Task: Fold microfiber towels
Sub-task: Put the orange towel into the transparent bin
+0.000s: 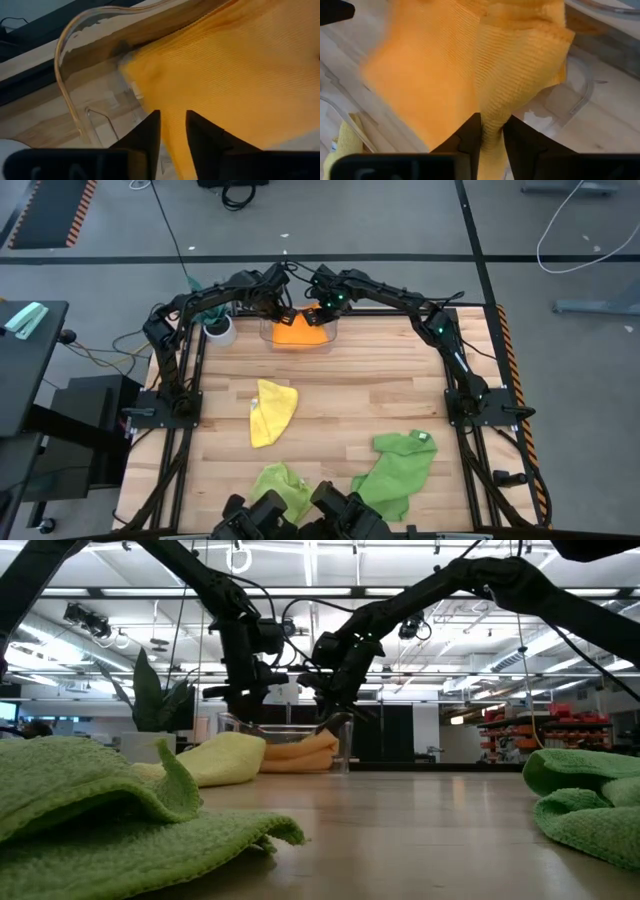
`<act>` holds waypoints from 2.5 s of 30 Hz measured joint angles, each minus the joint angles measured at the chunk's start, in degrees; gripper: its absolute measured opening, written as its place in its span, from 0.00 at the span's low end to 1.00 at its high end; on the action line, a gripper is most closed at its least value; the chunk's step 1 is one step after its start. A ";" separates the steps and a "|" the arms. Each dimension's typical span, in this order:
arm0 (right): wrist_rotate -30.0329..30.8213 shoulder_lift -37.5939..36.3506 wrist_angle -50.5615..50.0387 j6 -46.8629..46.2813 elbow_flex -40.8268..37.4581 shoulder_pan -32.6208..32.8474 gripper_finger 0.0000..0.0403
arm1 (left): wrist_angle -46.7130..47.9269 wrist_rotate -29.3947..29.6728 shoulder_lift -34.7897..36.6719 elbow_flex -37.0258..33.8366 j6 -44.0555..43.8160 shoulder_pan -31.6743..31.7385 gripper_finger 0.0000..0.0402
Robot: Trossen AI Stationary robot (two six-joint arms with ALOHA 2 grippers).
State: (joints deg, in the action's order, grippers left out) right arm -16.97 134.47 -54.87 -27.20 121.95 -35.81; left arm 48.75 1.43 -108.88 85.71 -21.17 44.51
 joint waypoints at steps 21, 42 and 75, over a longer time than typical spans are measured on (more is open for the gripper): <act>4.84 -5.77 -0.08 3.22 0.02 -1.49 0.33 | -1.29 -4.40 3.56 0.20 -0.27 -0.43 0.43; 12.68 -5.70 -0.52 12.60 0.02 3.13 0.02 | -1.31 -4.28 22.30 0.28 -0.68 -5.70 0.37; 19.04 1.75 -8.92 15.40 -1.25 3.75 0.00 | -3.19 -4.02 35.71 0.33 -3.71 -14.46 0.35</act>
State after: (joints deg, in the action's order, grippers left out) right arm 2.07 136.23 -63.79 -11.80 120.70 -32.06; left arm 45.56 -2.59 -73.17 86.04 -24.88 30.05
